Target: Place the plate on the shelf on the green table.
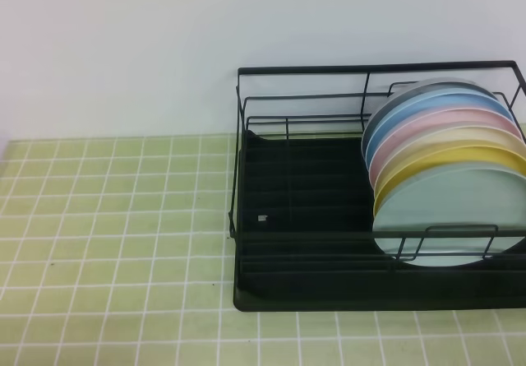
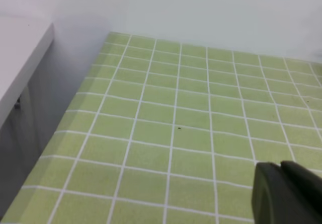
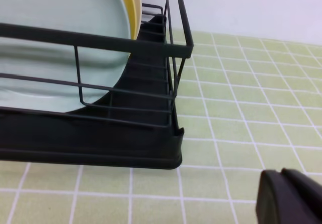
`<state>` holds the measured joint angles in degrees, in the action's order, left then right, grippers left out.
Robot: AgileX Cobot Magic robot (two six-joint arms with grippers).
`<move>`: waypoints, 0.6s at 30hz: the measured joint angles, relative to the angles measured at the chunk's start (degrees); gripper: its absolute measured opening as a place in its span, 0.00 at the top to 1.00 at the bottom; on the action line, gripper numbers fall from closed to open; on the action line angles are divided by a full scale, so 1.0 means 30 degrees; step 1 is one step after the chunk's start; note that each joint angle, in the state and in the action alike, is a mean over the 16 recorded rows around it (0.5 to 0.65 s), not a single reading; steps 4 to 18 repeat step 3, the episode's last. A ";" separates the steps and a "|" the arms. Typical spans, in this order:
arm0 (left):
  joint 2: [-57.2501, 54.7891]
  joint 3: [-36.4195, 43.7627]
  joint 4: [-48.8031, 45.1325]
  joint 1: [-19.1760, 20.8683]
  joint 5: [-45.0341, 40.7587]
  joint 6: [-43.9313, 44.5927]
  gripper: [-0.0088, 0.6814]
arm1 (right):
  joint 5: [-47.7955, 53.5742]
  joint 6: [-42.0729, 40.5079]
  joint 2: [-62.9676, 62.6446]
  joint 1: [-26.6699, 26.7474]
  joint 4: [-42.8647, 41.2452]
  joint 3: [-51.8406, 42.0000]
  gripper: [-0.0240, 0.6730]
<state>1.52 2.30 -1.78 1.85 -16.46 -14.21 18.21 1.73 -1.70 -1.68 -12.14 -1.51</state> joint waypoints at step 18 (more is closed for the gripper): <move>0.0000 0.0000 0.0000 0.0000 0.0000 0.0000 0.99 | 0.0000 0.0000 0.0000 0.0000 0.0000 0.0000 0.97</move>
